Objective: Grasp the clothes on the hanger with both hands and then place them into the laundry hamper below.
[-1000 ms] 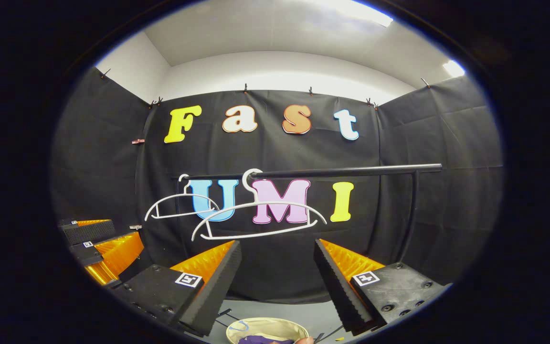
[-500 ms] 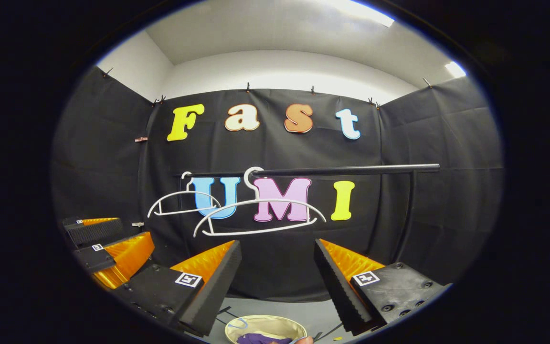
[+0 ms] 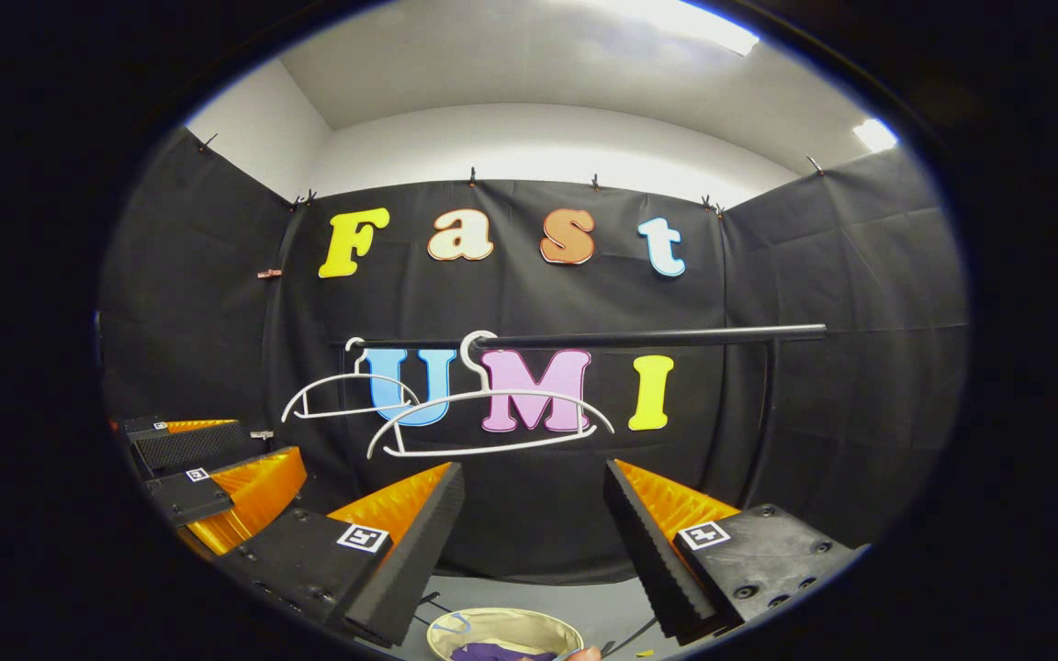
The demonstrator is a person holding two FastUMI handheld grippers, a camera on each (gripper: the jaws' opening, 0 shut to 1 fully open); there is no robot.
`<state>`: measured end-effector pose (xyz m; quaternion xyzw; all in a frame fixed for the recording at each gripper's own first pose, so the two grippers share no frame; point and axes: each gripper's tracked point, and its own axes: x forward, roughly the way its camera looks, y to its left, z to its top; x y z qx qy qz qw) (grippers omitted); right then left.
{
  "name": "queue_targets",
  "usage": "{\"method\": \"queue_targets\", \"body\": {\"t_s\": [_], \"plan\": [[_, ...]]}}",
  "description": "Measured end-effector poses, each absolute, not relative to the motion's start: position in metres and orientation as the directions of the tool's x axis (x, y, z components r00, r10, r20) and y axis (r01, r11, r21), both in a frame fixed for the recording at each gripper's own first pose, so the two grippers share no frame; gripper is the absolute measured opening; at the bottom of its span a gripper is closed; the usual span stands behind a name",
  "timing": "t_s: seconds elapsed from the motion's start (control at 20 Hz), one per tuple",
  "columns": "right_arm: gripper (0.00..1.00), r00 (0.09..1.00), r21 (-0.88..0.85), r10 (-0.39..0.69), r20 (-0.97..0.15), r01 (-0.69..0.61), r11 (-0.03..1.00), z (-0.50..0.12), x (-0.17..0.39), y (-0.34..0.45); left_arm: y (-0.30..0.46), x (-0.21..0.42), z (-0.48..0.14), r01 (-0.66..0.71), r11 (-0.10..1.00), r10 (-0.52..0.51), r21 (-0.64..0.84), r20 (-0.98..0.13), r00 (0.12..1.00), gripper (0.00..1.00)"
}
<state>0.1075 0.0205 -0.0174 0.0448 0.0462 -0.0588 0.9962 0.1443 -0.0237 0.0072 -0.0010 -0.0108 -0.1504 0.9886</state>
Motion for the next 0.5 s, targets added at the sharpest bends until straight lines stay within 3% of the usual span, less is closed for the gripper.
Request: {"method": "queue_targets", "body": {"t_s": [0.5], "plan": [[1.0,0.99,0.1,-0.111,-0.092,0.12,0.988,-0.02,0.103,0.004,-0.034,0.133,0.014,0.289,0.957,-0.289,0.016,0.034,0.957,0.95]]}}
